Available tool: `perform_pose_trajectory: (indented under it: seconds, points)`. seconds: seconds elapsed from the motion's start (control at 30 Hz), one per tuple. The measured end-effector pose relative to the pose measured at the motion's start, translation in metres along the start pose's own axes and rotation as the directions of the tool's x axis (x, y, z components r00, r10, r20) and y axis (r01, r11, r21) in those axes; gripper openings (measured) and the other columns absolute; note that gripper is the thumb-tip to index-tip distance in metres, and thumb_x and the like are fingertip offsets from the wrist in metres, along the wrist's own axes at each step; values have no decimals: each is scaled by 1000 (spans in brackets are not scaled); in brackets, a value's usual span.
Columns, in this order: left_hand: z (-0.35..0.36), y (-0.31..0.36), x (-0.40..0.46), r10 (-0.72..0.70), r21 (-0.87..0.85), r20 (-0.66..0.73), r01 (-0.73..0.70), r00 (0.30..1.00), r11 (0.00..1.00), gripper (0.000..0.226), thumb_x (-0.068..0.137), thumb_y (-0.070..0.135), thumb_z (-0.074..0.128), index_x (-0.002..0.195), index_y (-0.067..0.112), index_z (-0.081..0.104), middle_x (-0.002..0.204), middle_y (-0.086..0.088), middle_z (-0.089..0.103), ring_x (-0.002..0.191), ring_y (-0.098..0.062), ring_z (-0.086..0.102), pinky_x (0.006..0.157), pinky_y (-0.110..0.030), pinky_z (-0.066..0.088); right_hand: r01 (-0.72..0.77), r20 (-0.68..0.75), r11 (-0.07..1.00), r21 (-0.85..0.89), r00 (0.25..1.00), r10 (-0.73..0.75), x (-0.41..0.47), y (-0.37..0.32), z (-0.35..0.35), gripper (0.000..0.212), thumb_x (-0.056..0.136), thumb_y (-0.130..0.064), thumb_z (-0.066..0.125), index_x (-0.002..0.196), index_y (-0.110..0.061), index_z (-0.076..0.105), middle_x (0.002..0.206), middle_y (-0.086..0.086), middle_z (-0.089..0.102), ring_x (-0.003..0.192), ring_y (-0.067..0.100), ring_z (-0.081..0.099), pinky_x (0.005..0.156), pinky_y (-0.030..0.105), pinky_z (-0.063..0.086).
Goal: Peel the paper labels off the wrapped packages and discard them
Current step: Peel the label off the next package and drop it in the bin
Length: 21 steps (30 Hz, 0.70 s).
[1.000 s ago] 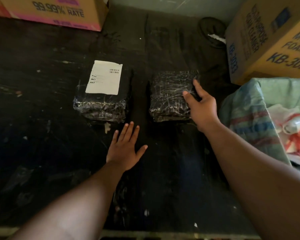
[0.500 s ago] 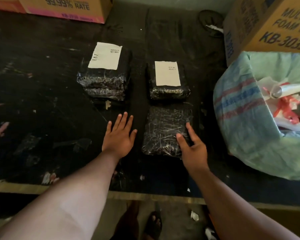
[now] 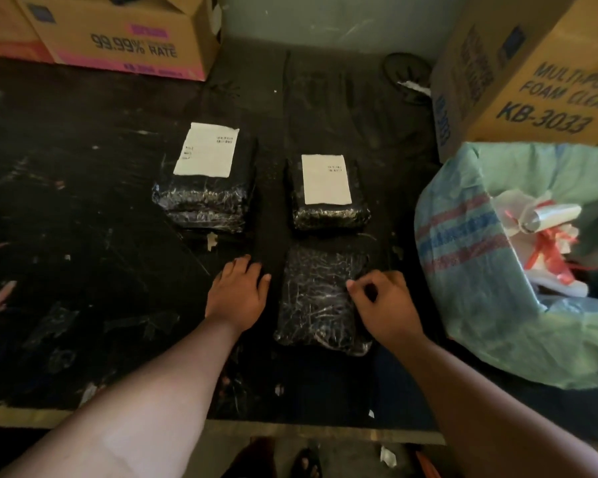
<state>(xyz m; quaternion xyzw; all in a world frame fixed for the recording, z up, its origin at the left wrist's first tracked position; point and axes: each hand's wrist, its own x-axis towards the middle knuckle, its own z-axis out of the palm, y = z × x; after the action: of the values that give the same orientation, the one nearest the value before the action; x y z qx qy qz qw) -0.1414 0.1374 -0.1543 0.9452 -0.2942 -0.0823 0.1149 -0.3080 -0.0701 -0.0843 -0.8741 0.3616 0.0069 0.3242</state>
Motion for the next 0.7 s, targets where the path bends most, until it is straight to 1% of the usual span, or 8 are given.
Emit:
perform_pose_trajectory:
  seconds: [0.03, 0.1, 0.17, 0.23, 0.33, 0.47, 0.57, 0.7]
  points:
    - [-8, 6, 11, 10, -1, -33, -10, 999, 1000, 45, 104, 43, 33, 130, 17, 58, 136, -11, 54, 126, -31, 48, 103, -44, 39, 29, 10, 999, -35, 1000, -29, 14, -6, -8, 26, 92, -55, 55, 92, -30, 62, 113, 1, 50, 89, 17, 59, 87, 30, 48]
    - [-23, 19, 34, 28, -76, -69, -33, 997, 997, 42, 104, 44, 35, 122, 15, 60, 121, -11, 59, 114, -32, 55, 95, -42, 42, 94, 52, 993, -78, 995, -90, 44, -23, -24, 24, 95, -50, 53, 93, -29, 64, 110, 0, 53, 85, 14, 58, 83, 30, 49]
    - [-36, 32, 58, 31, -239, -57, -44, 998, 970, 49, 102, 51, 40, 133, 15, 52, 131, -10, 54, 120, -31, 53, 97, -42, 44, 146, 72, 984, -100, 988, -139, 72, -41, -38, 25, 96, -46, 52, 107, -28, 67, 113, -1, 55, 88, 13, 60, 84, 31, 52]
    - [-45, 42, 83, 40, -371, -17, -44, 999, 928, 71, 96, 63, 46, 149, 16, 36, 148, -8, 41, 133, -29, 44, 105, -46, 43, 172, 80, 979, -112, 983, -164, 97, -59, -49, 29, 97, -42, 53, 118, -27, 66, 119, 0, 58, 96, 15, 62, 87, 32, 53]
    - [-54, 53, 121, 96, -400, 52, -67, 994, 914, 111, 79, 76, 59, 159, 20, 7, 166, -2, 10, 150, -26, 22, 115, -48, 34, 173, 110, 977, -121, 981, -160, 132, -86, -59, 33, 97, -36, 56, 128, -26, 61, 130, 2, 59, 111, 19, 61, 93, 36, 53]
    - [-54, 60, 157, 127, -398, 151, -58, 980, 916, 144, 61, 77, 76, 159, 18, -12, 166, 5, -21, 154, -17, 4, 120, -44, 27, 207, 143, 962, -178, 973, -183, 174, -117, -64, 36, 98, -36, 55, 133, -27, 58, 136, -1, 57, 120, 19, 57, 98, 36, 50]
    - [-44, 62, 175, 139, -426, 204, -40, 969, 904, 154, 54, 76, 81, 158, 20, -17, 162, 9, -31, 154, -15, 2, 121, -43, 25, 262, 180, 942, -211, 957, -226, 210, -131, -62, 36, 99, -33, 54, 133, -25, 58, 137, -1, 58, 121, 18, 57, 99, 33, 47]
    - [-34, 58, 188, 158, -474, 164, -63, 974, 878, 146, 60, 66, 85, 158, 21, -14, 158, 17, -34, 154, -13, 1, 123, -44, 22, 327, 238, 909, -257, 934, -268, 260, -140, -55, 35, 100, -29, 55, 134, -21, 58, 136, 3, 58, 123, 20, 55, 99, 29, 41]
